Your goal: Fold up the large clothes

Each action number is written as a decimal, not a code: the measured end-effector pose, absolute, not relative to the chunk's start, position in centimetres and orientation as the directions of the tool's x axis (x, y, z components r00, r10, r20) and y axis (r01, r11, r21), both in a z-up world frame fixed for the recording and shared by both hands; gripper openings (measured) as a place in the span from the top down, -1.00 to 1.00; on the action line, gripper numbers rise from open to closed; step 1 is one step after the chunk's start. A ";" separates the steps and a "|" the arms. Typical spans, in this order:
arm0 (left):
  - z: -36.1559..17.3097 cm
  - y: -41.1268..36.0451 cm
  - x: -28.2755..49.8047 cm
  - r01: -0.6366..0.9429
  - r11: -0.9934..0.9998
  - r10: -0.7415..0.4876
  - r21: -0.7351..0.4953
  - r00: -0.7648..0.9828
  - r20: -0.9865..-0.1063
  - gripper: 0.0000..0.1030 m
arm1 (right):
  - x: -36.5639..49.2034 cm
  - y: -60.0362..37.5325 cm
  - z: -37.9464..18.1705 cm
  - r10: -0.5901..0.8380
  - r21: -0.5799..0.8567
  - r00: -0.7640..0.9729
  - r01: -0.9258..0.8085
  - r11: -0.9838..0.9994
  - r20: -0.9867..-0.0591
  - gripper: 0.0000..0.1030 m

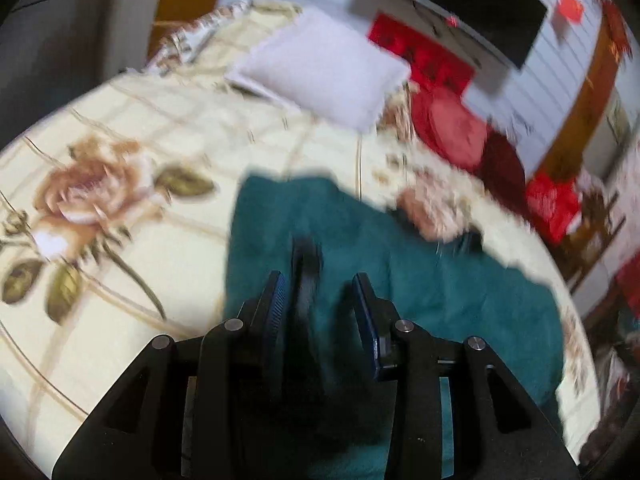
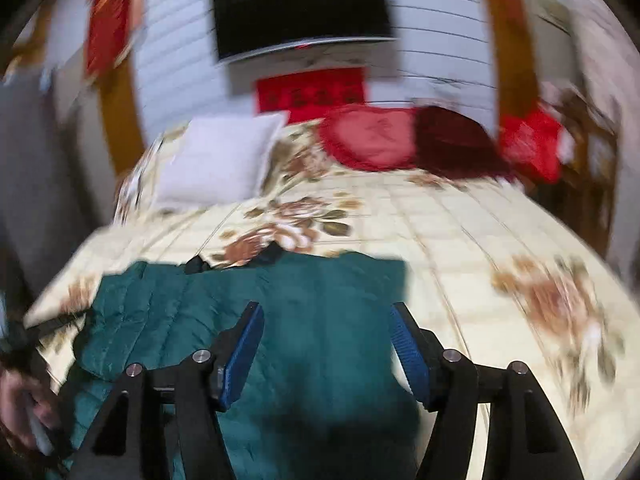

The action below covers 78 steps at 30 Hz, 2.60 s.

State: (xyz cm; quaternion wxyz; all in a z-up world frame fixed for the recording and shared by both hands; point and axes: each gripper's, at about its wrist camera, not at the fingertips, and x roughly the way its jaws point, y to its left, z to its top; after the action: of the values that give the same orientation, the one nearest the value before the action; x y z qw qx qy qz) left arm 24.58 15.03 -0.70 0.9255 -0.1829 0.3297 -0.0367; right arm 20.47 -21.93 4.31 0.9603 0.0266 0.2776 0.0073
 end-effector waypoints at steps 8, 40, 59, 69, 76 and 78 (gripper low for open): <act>-5.4 12.7 27.8 -0.045 0.974 -0.135 -0.223 0.676 -0.725 0.28 | 32.3 -23.8 -3.3 0.051 0.108 0.680 0.041 0.993 -0.732 -0.25; -5.0 6.5 24.7 0.162 0.965 -0.263 -0.208 0.657 -0.707 0.24 | 25.2 -16.2 -4.1 0.059 0.068 0.700 -0.014 0.998 -0.712 -0.71; -4.9 6.0 24.2 0.175 0.960 -0.279 -0.218 0.658 -0.699 0.20 | 26.4 -16.3 -3.6 0.069 0.081 0.675 -0.013 0.997 -0.735 -0.79; -5.0 7.2 24.5 0.122 0.967 -0.247 -0.224 0.671 -0.699 0.19 | 26.1 -18.0 -3.7 0.015 0.034 0.664 0.016 0.999 -0.747 -0.91; -5.1 6.8 24.4 0.135 0.973 -0.230 -0.190 0.675 -0.701 0.15 | 25.8 -18.2 -3.7 0.035 0.054 0.678 0.008 0.998 -0.734 -1.00; -5.2 6.9 24.4 0.136 0.970 -0.239 -0.201 0.674 -0.698 0.15 | 25.6 -18.2 -3.8 0.037 0.059 0.686 0.009 0.998 -0.727 -1.00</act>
State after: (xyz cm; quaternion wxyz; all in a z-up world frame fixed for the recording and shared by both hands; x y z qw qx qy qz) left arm 24.45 6.90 -5.16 0.9126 -0.0661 0.3902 -0.1029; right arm 25.60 -18.19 -3.76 0.9177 0.0291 0.3961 0.0076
